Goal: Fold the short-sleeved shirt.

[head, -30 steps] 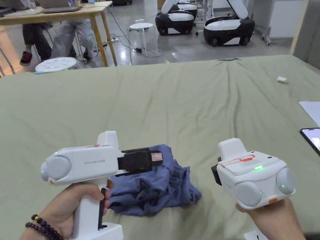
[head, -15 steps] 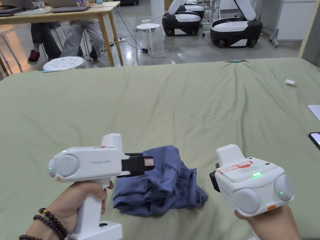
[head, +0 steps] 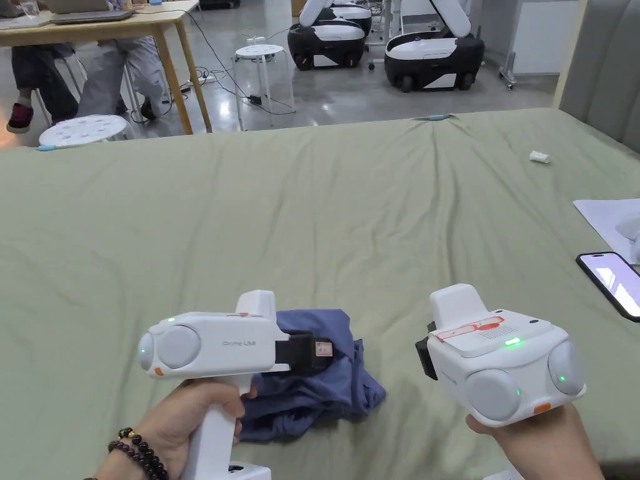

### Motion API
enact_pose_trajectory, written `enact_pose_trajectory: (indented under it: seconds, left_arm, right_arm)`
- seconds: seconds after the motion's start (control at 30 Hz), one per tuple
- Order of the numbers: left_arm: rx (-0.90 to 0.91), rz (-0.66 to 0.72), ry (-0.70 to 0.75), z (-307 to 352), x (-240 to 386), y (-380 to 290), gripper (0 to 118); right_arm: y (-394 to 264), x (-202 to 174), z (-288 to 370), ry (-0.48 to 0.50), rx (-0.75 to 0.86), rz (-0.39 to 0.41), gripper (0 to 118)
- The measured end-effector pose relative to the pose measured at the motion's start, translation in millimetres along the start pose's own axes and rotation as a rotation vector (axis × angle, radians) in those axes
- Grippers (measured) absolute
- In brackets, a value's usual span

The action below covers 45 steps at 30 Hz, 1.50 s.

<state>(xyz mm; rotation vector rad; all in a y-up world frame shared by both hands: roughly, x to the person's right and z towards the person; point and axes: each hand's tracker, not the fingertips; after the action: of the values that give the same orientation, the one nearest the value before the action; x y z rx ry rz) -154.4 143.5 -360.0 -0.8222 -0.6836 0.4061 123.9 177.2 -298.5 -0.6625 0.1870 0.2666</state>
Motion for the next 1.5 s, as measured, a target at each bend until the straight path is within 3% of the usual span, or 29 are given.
enact_pose_trajectory:
  seconds: [0.23,0.37,0.43,0.53,0.6,0.63,0.73,0.77,0.97,1.1,1.4,1.43,1.5]
  left_arm:
    - [0.163,0.091,0.052,78.1,-43.5,1.4,0]
    - [0.179,0.117,0.135,107.8,-59.2,-13.5,0]
    - [0.181,0.140,0.172,117.2,-67.0,-21.1,0]
    - [0.185,0.161,0.193,123.5,-71.0,-28.9,0]
    - [0.190,0.174,0.191,125.4,-77.5,-30.7,0]
    - [0.197,0.185,0.191,125.6,-78.5,-31.4,16]
    - [0.223,0.227,0.203,122.6,-81.8,-29.8,105]
    - [0.219,0.233,0.199,121.6,-81.8,-29.6,115]
    - [0.174,0.242,0.094,106.5,-82.8,-27.5,114]
    - [0.111,0.250,0.059,78.4,-90.0,-26.2,91]
    - [0.085,0.267,0.090,46.3,-81.2,-30.0,91]
    - [0.076,0.256,0.100,46.9,-81.1,-29.1,83]
    - [0.074,0.216,0.135,49.3,-81.3,-29.0,55]
  right_arm:
    - [36.4,-44.4,-15.9,0.265,0.046,-0.045,0]
    - [50.9,-77.7,-43.6,0.371,-0.014,-0.059,0]
    - [51.8,-94.6,-58.4,0.379,-0.044,-0.041,0]
    - [45.2,-107.5,-77.0,0.273,-0.087,0.006,0]
    - [41.5,-105.5,-86.8,0.285,-0.101,-0.019,0]
    - [40.5,-103.3,-90.1,0.289,-0.105,-0.036,0]
    - [43.5,-97.5,-84.0,0.306,-0.106,-0.047,0]
    - [43.3,-98.0,-80.7,0.306,-0.105,-0.040,0]
    - [36.5,-101.2,-76.3,0.289,-0.081,-0.008,0]
    - [35.9,-100.8,-75.3,0.290,-0.080,-0.016,0]
    - [31.3,-96.8,-71.5,0.299,-0.076,-0.009,0]
    - [31.1,-97.2,-71.7,0.297,-0.074,-0.010,0]
    - [30.2,-98.7,-71.7,0.294,-0.072,-0.008,0]
